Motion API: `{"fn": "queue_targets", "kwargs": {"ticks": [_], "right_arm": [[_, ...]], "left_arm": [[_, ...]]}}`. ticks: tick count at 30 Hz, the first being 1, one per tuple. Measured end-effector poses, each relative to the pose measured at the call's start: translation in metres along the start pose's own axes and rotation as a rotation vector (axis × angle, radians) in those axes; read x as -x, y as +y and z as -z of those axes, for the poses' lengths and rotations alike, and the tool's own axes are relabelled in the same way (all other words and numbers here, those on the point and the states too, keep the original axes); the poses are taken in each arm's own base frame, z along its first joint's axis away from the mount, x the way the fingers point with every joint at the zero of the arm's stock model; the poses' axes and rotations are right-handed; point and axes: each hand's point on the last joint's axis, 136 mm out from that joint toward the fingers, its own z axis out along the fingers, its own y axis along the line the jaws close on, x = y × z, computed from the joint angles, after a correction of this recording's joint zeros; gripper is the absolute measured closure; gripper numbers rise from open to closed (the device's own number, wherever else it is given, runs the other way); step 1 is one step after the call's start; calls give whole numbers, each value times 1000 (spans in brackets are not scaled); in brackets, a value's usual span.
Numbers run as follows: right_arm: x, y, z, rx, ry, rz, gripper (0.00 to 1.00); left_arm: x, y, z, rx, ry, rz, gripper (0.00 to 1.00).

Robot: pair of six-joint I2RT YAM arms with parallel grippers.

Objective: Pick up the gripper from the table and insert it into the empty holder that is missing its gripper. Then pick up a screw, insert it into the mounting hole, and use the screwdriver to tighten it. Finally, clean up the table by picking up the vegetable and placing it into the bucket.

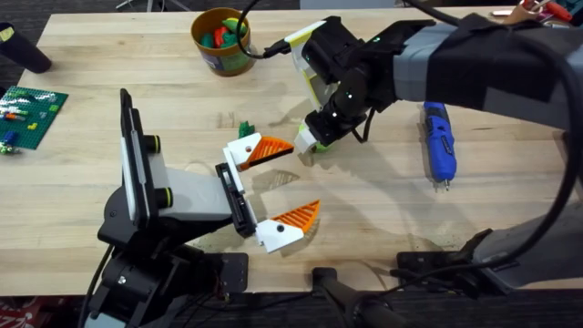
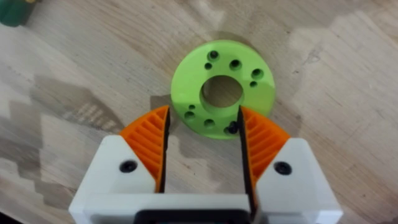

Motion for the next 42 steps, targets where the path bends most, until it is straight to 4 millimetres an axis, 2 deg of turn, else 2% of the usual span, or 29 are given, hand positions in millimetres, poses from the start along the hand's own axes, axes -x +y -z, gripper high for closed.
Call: {"fn": "queue_targets", "kwargs": {"ticks": [12,17,23,26,35,42], "right_arm": [[-4,-11,6,-63,21,20,416],[-10,-14,24,-82,65,51,416],[2,-13,48,-90,51,71,416],[1,-13,55,-92,56,91,416],[-5,-14,54,-92,84,112,416],[-6,-21,32,-95,132,98,416]], "left_arm": [[0,0,0,1,-1,0,14],[0,0,0,1,-1,0,14],[0,0,0,1,-1,0,14],[0,0,0,1,-1,0,15],[0,0,0,1,-1,0,14],[0,0,0,1,-1,0,15]]}}
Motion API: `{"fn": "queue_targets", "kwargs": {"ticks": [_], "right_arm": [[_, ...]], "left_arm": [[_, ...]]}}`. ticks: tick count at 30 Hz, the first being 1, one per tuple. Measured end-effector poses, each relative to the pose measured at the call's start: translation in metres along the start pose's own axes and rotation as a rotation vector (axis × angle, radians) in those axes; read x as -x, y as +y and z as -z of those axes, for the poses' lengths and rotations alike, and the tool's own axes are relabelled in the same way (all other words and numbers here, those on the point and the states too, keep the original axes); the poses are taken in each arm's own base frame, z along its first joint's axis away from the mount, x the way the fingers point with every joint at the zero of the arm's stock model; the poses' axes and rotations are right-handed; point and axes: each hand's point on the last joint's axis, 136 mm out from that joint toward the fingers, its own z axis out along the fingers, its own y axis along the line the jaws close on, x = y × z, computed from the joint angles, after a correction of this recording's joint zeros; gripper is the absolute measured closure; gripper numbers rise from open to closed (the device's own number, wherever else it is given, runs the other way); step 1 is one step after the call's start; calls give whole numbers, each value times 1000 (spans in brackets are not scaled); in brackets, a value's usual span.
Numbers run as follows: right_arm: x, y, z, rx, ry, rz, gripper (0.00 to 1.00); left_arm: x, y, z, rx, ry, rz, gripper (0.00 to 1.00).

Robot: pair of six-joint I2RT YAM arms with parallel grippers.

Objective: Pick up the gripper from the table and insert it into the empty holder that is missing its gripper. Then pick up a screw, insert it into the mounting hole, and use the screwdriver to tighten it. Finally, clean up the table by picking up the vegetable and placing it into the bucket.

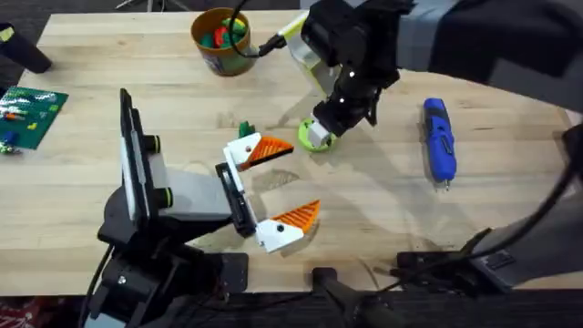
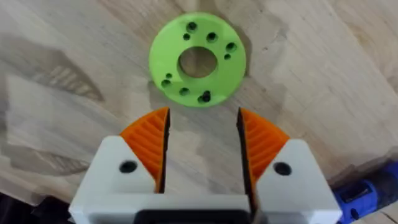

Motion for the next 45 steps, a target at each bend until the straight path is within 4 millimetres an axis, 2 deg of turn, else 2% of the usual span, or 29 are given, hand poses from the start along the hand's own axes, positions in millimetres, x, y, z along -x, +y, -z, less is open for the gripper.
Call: {"fn": "queue_targets", "kwargs": {"ticks": [4,11,19,36,45], "right_arm": [[-2,-4,-11,1,31,-6,416],[5,-9,-14,-5,9,-15,416],[3,-9,-25,-2,39,-13,416],[6,-4,-26,14,27,-27,416],[6,-2,-26,24,27,-34,600]], "left_arm": [[0,0,0,0,0,0,14],[0,0,0,0,0,0,15],[0,0,0,0,0,0,14],[0,0,0,0,0,0,14],[0,0,0,0,0,0,14]]}}
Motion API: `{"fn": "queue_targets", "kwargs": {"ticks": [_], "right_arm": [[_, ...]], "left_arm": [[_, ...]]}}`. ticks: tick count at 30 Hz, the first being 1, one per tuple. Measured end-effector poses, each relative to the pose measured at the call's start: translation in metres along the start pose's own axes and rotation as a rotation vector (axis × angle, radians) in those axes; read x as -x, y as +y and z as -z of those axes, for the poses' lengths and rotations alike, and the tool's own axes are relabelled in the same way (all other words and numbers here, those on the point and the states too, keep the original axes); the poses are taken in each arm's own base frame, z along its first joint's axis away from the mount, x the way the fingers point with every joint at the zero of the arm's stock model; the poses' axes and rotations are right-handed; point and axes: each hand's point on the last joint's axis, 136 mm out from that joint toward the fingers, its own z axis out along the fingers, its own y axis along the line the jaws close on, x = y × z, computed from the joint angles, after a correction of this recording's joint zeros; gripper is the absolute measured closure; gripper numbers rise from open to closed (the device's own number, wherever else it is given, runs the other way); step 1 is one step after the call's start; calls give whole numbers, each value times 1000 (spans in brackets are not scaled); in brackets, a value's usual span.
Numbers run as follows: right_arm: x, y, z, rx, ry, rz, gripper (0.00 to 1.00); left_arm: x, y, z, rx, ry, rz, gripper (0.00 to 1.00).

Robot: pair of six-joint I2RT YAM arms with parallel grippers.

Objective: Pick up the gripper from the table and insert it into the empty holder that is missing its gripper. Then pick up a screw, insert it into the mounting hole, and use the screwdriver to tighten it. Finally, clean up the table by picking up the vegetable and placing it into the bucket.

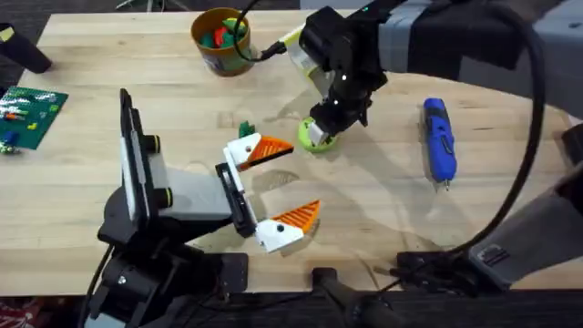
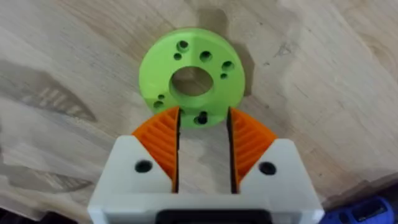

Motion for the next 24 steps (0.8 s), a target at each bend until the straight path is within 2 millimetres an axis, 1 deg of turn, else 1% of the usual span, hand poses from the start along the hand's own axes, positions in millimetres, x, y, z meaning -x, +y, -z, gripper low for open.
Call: {"fn": "queue_targets", "kwargs": {"ticks": [16,21,24], "right_arm": [[0,0,0,0,0,0,657],[1,0,0,1,-2,0,723],[0,0,0,1,-1,0,732]], "left_arm": [[0,0,0,0,0,0,14],[0,0,0,0,0,0,14],[0,0,0,0,0,0,15]]}}
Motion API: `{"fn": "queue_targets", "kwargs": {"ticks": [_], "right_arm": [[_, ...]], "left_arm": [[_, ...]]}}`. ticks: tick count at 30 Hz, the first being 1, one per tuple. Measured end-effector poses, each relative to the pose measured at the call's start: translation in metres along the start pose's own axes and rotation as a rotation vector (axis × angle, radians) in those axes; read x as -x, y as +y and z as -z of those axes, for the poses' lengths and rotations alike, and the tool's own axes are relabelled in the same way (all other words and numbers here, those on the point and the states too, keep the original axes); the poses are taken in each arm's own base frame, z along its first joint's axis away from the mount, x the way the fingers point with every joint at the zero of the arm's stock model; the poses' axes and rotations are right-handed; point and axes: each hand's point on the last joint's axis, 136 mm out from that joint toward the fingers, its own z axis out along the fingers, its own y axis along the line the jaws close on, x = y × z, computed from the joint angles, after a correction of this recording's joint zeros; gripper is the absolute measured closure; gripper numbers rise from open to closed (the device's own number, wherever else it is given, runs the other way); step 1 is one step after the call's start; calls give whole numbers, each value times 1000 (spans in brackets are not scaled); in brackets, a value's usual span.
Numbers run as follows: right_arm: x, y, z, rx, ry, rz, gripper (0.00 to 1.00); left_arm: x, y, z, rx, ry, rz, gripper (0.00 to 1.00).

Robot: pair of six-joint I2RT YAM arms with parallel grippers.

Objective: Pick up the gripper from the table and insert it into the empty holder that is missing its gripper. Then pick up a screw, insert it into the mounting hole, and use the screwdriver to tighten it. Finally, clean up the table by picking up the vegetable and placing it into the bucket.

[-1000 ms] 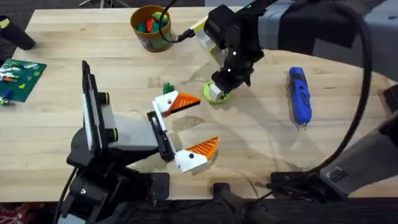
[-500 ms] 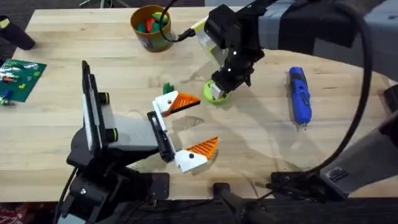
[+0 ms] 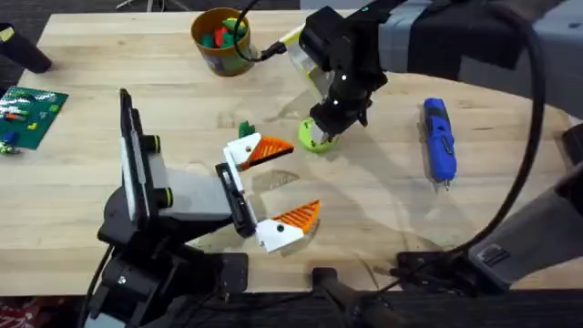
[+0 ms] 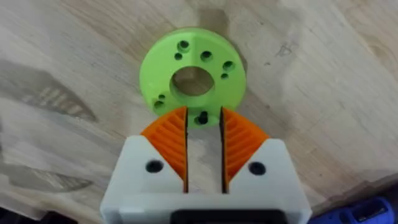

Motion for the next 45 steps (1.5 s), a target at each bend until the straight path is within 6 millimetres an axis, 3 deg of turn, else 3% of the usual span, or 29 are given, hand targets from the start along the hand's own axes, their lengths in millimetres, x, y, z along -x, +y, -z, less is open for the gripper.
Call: {"fn": "queue_targets", "kwargs": {"ticks": [25,38,45], "right_arm": [[-1,0,-2,0,2,0,739],[-1,1,-2,3,2,0,988],[-1,1,-2,3,3,0,994]], "left_arm": [[0,0,0,0,0,0,14],[0,0,0,0,0,0,14],[0,0,0,0,0,0,14]]}}
